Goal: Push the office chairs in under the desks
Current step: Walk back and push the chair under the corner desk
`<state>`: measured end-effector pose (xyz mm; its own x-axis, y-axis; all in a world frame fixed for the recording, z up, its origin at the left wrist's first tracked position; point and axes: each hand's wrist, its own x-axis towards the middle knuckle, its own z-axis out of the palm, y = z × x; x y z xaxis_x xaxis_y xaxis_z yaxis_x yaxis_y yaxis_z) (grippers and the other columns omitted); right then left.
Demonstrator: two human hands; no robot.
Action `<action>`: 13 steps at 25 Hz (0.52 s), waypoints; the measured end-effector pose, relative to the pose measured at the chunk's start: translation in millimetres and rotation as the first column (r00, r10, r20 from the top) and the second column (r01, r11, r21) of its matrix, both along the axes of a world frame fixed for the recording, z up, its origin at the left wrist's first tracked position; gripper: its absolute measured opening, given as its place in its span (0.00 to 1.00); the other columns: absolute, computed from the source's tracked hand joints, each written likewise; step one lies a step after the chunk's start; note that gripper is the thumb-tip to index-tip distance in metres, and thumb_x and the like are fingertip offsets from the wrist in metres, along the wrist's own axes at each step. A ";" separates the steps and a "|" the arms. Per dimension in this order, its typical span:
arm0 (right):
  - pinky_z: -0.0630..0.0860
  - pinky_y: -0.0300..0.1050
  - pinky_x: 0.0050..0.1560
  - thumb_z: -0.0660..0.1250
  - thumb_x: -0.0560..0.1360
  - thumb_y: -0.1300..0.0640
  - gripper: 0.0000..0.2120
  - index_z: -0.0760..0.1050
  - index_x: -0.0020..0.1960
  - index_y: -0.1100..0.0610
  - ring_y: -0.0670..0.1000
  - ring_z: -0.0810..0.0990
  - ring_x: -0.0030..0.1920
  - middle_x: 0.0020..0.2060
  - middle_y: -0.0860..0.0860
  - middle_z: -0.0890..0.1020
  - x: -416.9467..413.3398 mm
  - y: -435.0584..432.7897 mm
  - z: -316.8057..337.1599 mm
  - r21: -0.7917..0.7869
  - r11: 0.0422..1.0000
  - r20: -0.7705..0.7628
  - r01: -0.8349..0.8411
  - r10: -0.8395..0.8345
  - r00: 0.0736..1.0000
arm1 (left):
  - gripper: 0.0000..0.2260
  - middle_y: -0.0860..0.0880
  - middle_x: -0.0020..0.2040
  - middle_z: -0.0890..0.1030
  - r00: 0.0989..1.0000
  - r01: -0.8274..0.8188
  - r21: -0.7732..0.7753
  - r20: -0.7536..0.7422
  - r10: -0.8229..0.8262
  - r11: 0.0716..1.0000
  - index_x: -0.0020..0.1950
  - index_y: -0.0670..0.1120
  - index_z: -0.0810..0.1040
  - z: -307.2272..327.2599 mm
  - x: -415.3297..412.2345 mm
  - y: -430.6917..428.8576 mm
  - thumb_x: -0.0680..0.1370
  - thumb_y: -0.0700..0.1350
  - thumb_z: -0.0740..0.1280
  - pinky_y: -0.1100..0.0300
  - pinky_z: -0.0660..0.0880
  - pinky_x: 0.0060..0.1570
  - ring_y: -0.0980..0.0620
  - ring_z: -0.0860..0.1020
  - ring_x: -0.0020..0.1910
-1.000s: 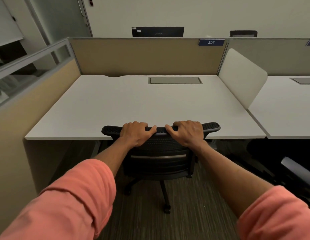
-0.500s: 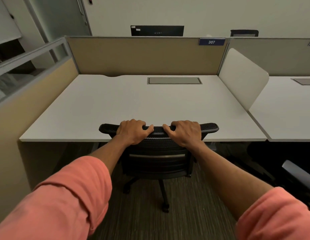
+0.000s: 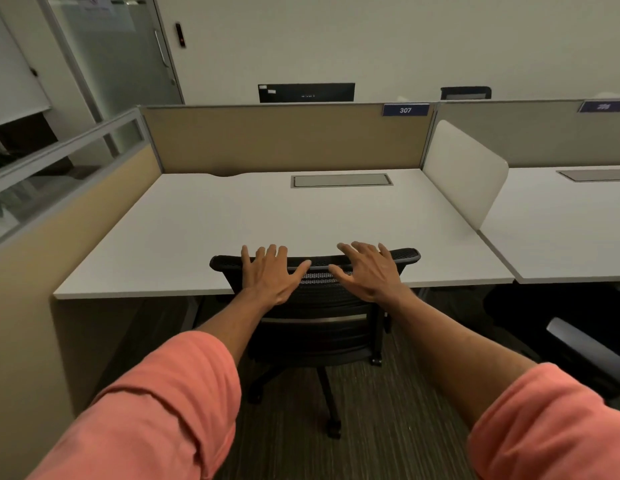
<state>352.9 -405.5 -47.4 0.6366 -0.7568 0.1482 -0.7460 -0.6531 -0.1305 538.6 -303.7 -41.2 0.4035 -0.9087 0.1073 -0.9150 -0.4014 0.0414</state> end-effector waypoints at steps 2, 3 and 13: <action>0.48 0.59 0.76 0.51 0.79 0.33 0.33 0.58 0.78 0.49 0.55 0.59 0.76 0.76 0.55 0.64 -14.0 19.0 6.1 -0.012 1.000 -0.010 0.003 -0.003 1.000 | 0.36 0.44 0.79 0.58 0.999 0.041 0.018 0.031 -0.042 0.999 0.78 0.47 0.59 6.0 -12.8 17.1 0.79 0.69 0.46 0.37 0.45 0.74 0.43 0.56 0.78; 0.47 0.59 0.76 0.51 0.79 0.33 0.33 0.57 0.78 0.48 0.55 0.56 0.77 0.76 0.55 0.62 -21.4 29.7 8.7 -0.016 1.000 -0.008 0.009 -0.009 1.000 | 0.36 0.44 0.80 0.54 0.997 0.063 0.024 0.052 -0.064 0.998 0.79 0.48 0.57 9.2 -20.3 25.6 0.79 0.69 0.47 0.36 0.43 0.74 0.43 0.52 0.78; 0.35 0.61 0.75 0.45 0.78 0.31 0.35 0.48 0.80 0.45 0.57 0.42 0.79 0.80 0.55 0.51 -139.9 164.8 16.7 -0.067 0.970 -0.020 0.234 -0.236 0.972 | 0.35 0.47 0.81 0.41 0.958 0.258 -0.029 0.140 -0.251 0.966 0.81 0.52 0.48 23.5 -125.6 124.8 0.78 0.69 0.45 0.36 0.32 0.71 0.43 0.39 0.78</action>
